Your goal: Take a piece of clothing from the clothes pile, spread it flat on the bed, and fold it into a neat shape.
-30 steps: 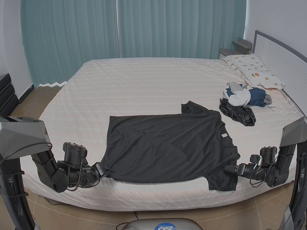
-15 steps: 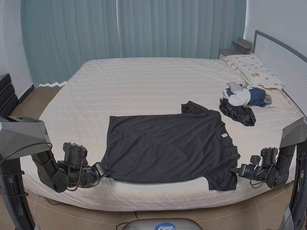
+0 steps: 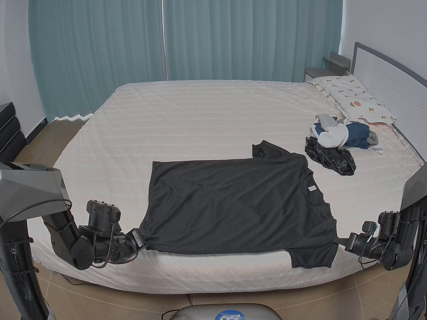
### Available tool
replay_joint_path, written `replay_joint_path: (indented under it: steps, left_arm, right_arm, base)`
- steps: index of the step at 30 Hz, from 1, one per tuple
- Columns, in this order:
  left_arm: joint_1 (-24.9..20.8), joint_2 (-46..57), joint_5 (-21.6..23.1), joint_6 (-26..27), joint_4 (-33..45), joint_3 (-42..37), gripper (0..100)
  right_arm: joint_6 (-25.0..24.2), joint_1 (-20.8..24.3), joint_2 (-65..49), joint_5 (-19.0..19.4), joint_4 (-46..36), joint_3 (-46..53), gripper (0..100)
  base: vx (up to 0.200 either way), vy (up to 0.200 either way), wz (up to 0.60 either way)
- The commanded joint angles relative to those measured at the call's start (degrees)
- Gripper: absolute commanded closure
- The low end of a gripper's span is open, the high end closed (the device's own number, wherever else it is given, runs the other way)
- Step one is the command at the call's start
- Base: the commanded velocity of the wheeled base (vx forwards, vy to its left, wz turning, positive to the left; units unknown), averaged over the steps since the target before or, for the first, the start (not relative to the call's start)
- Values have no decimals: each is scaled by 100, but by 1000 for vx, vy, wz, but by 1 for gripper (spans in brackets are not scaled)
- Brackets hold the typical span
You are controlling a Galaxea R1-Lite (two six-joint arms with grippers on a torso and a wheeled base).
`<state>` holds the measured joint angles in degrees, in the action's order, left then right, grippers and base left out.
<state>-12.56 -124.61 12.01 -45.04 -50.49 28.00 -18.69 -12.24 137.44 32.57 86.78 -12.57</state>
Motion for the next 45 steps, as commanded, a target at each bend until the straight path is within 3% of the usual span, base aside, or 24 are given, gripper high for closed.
replay_joint_path:
  steps: [1,6,12,29,34,39,45]
  left_arm:
    - [-1,42,-14,22,-4,-111,100]
    - [-19,77,-102,119,-4,-199,100]
    - [-36,16,-445,593,-4,-313,100]
    - [-151,130,-445,1024,75,-708,100]
    - [-177,315,-445,1235,488,-787,100]
    - [-177,455,-445,1367,1006,-708,100]
    - [-177,517,-445,1622,1376,-708,100]
  right_arm:
    - [-3,-103,-121,12,40,220,100]
    - [14,-94,-367,12,102,536,100]
    - [14,-261,-604,12,102,756,100]
    - [366,-420,-718,12,111,1257,100]
    - [366,-472,-797,21,14,1257,100]
    - [401,-481,-1026,21,-276,1257,100]
    - [893,-587,-1527,12,-1181,1257,100]
  base:
    - [0,0,0]
    - [0,0,0]
    - [0,0,0]
    - [0,0,0]
    - [0,0,0]
    - [0,0,0]
    - [0,0,0]
